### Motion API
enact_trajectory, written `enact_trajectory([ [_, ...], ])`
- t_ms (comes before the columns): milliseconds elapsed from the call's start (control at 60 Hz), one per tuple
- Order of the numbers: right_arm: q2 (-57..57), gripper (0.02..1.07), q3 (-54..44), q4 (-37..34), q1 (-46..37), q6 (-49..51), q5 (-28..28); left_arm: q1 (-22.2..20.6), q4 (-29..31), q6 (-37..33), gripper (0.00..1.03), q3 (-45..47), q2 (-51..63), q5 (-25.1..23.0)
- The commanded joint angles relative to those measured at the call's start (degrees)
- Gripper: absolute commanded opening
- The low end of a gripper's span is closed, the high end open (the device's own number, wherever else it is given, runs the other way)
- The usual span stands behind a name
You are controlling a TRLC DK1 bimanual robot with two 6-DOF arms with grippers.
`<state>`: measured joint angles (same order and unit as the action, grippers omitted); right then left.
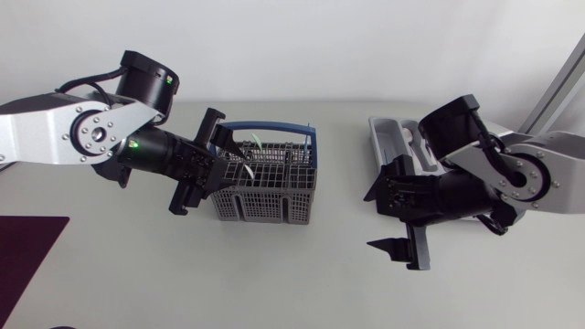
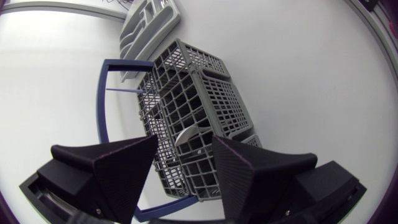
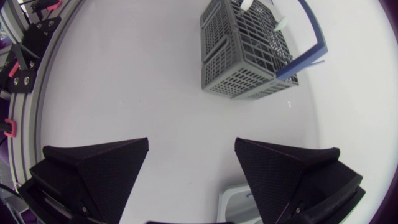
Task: Unload the cutlery basket into the drawer organizer.
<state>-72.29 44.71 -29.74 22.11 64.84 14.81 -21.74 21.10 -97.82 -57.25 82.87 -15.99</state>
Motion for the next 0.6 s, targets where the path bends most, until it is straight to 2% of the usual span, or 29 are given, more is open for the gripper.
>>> enact_trajectory([
  [0,1.8,1.02,-2.3,0.9,2.8,-4.0,0.0,-0.4,-0.4,-3.5,0.62,0.7,2.2,0.1],
  [383,5.4,1.02,-6.8,3.8,9.7,-9.5,0.0,-0.2,-3.0,-7.0,0.6,-0.8,5.6,1.4],
  [500,6.2,1.02,-7.1,3.8,10.4,-10.3,0.0,-0.2,-3.5,-7.2,0.51,-1.6,6.3,1.4],
  [583,7.1,1.02,-7.6,3.8,10.6,-10.4,0.0,-0.5,-3.7,-7.2,0.51,-2.1,6.7,1.7],
])
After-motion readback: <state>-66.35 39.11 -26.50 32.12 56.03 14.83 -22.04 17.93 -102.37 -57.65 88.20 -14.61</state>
